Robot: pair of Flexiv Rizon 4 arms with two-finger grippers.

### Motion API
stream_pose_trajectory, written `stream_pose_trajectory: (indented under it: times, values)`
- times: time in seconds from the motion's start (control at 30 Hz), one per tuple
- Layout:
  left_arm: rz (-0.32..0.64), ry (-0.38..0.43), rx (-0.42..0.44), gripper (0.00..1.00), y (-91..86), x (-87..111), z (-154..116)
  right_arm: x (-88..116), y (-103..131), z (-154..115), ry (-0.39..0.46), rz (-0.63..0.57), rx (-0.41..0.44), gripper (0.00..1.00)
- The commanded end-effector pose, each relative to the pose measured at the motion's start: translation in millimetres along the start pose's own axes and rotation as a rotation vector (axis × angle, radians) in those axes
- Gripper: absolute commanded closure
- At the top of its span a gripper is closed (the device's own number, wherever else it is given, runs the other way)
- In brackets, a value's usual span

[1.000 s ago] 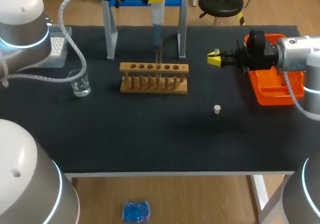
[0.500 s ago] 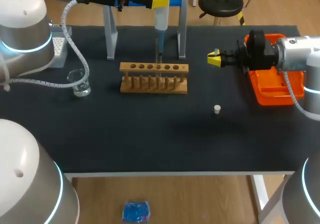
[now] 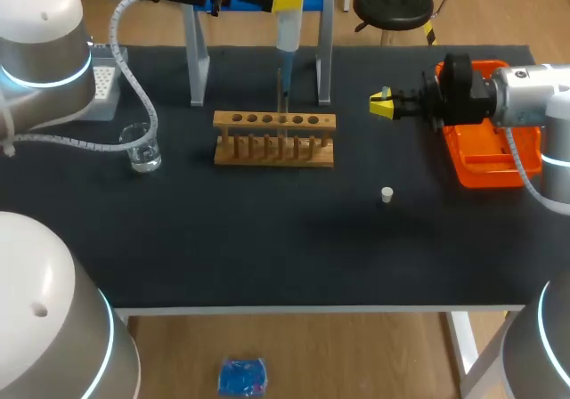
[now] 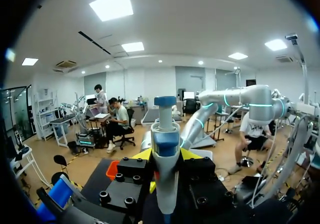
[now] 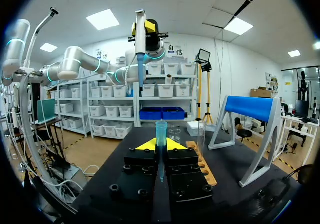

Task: Invert the test tube, pick up the pipette, mount the tip to pipette, aspirate from beaker and dispense into the tube, eject the tip, return the pipette, and cap with the stopper.

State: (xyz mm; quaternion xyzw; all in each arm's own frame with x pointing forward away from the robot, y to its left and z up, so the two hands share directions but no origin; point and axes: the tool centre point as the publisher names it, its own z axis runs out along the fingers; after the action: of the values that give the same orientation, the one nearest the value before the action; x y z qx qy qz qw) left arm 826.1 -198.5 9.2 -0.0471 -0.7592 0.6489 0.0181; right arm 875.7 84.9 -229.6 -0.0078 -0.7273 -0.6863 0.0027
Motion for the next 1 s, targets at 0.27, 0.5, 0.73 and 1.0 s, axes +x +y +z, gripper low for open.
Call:
stream_pose_trajectory:
  times: [0.27, 0.5, 0.73, 1.0]
  values:
    - [0.0, 0.001, 0.0, 1.0, -0.7, -0.5, 0, 0, 0, 0, -0.001, -0.001, 0.002, 1.0]
    - [0.0, 0.001, 0.0, 1.0, -0.7, -0.5, 0, 0, 0, 0, -0.001, -0.001, 0.002, 1.0]
    - [0.0, 0.001, 0.0, 1.0, -0.7, -0.5, 0, 0, 0, 0, -0.001, -0.001, 0.002, 1.0]
    - [0.0, 0.001, 0.0, 1.0, -0.7, -0.5, 0, 14, 2, 24, 0.036, -0.045, 0.046, 1.0]
